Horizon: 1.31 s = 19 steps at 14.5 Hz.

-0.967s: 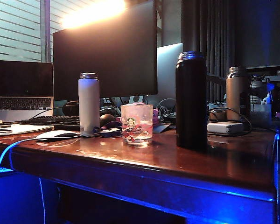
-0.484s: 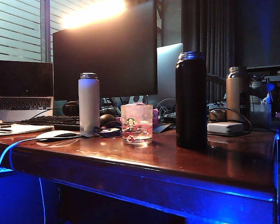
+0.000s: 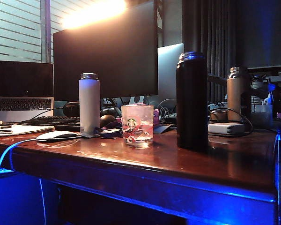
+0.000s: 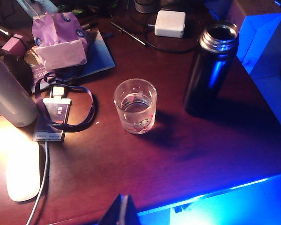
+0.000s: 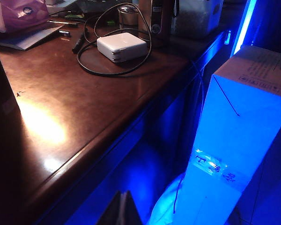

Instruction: Pick up the black thermos, pour a little water from inside into the glass cup, then place the black thermos back on the table.

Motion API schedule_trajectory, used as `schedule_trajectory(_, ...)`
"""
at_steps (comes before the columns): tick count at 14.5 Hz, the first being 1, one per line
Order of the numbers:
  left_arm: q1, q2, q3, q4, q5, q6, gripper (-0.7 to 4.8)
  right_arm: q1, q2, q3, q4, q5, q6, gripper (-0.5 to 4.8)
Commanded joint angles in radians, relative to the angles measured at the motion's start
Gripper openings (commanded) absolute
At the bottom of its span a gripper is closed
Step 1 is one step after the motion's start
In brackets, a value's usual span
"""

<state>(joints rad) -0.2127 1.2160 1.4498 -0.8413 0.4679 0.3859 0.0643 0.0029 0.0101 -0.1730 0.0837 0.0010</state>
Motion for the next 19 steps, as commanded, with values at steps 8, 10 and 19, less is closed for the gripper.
schedule_trajectory(8, 0.039, -0.062, -0.095, 0.164, -0.008, -0.034, -0.03, 0.001, -0.001, -0.003, 0.01, 0.003, 0.003, -0.04)
schedule_trajectory(10, 0.072, -0.205, -0.308, 0.412, -0.017, -0.114, -0.02, 0.001, -0.001, -0.003, 0.01, 0.003, 0.003, -0.04)
schedule_trajectory(19, 0.304, -0.978, -1.147, 0.68, -0.254, -0.417, -0.02, 0.003, -0.001, -0.003, 0.012, 0.0, 0.003, -0.04)
